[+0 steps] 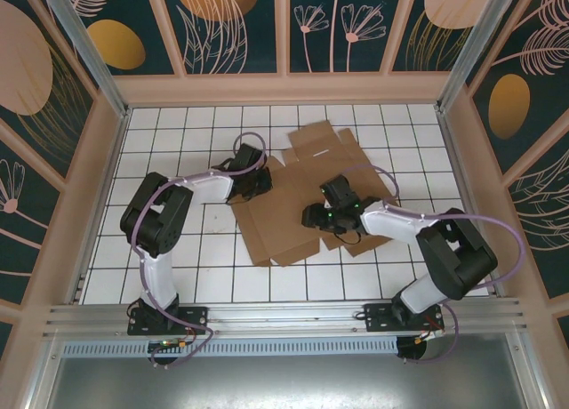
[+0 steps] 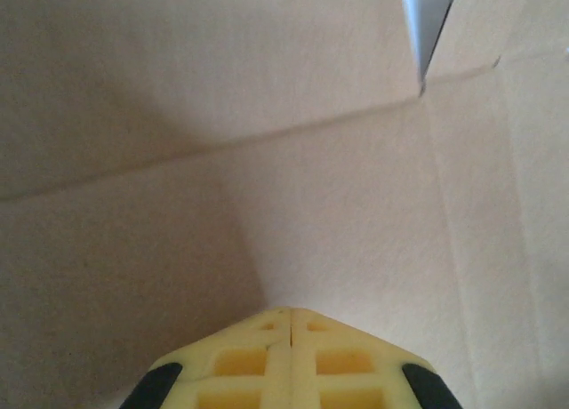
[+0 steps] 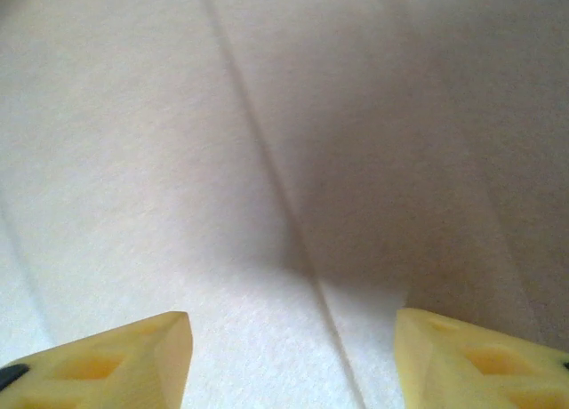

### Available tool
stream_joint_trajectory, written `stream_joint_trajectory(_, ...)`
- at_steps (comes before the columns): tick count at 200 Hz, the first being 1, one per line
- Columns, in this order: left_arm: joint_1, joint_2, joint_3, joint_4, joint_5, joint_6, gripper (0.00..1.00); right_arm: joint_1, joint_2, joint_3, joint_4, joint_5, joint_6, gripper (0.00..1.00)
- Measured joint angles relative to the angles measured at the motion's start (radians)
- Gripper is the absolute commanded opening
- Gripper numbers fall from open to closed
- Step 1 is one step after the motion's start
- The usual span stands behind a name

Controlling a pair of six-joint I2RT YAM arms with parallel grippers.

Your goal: Fold the paper box

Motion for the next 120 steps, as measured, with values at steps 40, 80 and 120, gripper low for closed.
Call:
stream_joint_trajectory(40, -0.015, -0.08, 0.024, -0.015, 0.04, 0.028, 0.11, -0.158, -0.137, 0.075, -0.033, 0.023, -0.081, 0.83)
stream_joint_trajectory(80, -0.177, -0.072, -0.004, 0.016, 0.097, 0.027, 0.11, -0.409, -0.052, 0.198, -0.013, 0.016, -0.256, 0.92)
stream_joint_trajectory(120, -0.183, -0.004, -0.043, 0.008, 0.104, 0.014, 0.07, -0.555, 0.22, 0.336, -0.051, 0.01, -0.395, 0.96)
